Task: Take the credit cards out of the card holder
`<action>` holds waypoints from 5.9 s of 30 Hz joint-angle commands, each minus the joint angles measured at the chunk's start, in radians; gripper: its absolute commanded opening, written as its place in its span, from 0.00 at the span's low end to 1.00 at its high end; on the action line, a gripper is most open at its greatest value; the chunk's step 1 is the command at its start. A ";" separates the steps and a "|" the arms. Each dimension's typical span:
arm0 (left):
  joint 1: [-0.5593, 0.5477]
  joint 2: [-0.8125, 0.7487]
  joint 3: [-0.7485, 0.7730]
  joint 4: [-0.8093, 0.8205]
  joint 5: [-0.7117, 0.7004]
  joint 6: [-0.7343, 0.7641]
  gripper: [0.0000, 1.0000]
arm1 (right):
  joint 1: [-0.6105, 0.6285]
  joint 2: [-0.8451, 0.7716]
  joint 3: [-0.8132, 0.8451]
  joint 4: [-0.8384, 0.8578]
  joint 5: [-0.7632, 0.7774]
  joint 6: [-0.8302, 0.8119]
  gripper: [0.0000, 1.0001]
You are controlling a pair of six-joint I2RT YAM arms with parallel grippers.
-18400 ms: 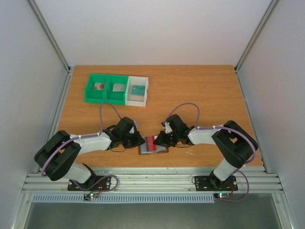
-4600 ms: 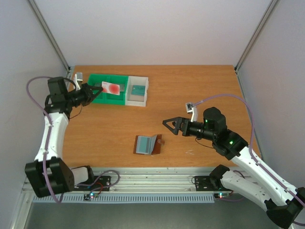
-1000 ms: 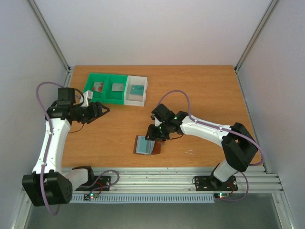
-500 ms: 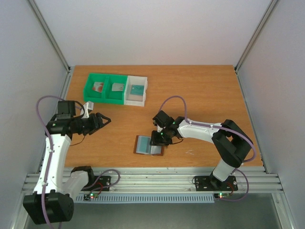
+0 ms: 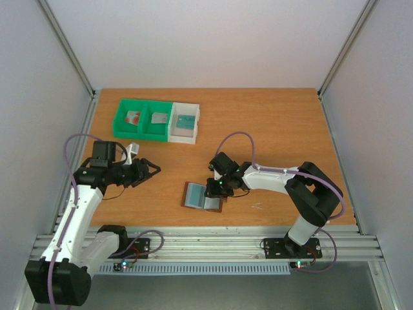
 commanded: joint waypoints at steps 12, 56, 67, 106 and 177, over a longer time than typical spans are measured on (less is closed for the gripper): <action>-0.332 0.249 -0.233 0.685 -0.069 -0.331 0.52 | -0.023 0.022 -0.115 0.208 -0.024 -0.056 0.08; -0.527 0.560 -0.197 0.940 -0.133 -0.388 0.29 | -0.040 -0.053 -0.147 0.196 -0.017 -0.054 0.08; -0.557 0.560 -0.183 0.937 -0.131 -0.402 0.33 | -0.041 -0.154 -0.137 0.091 0.009 -0.052 0.16; -0.698 0.690 -0.100 0.914 -0.298 -0.447 0.44 | -0.041 -0.282 -0.150 -0.085 0.080 -0.068 0.10; -0.700 0.734 -0.182 1.048 -0.319 -0.517 0.32 | -0.043 -0.154 -0.184 -0.052 0.157 -0.042 0.03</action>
